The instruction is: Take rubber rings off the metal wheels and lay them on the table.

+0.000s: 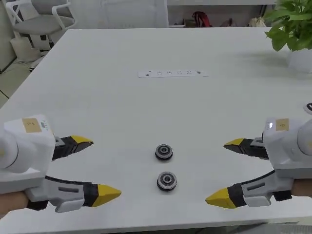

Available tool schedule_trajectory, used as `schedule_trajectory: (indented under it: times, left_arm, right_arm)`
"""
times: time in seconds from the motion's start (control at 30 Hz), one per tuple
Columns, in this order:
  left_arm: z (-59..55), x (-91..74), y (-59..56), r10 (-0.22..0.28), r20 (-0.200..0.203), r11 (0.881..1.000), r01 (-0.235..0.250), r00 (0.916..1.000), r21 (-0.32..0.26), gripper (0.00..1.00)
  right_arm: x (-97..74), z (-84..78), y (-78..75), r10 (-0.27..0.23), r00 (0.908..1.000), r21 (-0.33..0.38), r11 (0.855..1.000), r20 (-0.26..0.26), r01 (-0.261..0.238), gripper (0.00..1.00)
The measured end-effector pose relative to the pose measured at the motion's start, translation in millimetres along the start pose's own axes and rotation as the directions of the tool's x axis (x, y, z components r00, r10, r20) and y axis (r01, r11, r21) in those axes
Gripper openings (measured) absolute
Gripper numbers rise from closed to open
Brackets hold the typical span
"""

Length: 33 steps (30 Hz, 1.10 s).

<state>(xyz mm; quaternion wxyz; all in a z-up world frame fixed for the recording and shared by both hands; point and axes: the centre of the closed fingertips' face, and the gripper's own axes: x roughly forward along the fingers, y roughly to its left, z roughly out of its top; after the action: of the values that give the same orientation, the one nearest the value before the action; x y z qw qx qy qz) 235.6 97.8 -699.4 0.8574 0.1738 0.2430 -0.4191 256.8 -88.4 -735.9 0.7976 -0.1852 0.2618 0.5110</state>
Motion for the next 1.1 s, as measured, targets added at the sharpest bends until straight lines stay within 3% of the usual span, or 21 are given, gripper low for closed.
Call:
schedule_trajectory:
  times: [0.53, 0.77, 1.1]
  left_arm:
    - [15.6, 13.3, -2.1, -0.069, 0.040, 0.996, 0.066, 0.9968, 0.058, 0.73]
    - [14.7, 20.5, -2.7, -0.091, 0.035, 0.993, 0.088, 0.9953, 0.074, 0.71]
    - [14.2, 33.2, -1.7, -0.115, 0.038, 0.990, 0.111, 0.9927, 0.085, 0.70]
  right_arm:
    - [10.9, 19.2, 2.7, 0.078, 0.9957, -0.082, 0.994, 0.050, -0.074, 0.76]
    - [20.4, 19.3, -0.2, 0.090, 0.9951, -0.106, 0.991, 0.043, -0.085, 0.73]
    - [34.7, 17.6, -0.4, 0.141, 0.9896, -0.132, 0.982, 0.026, -0.137, 0.64]
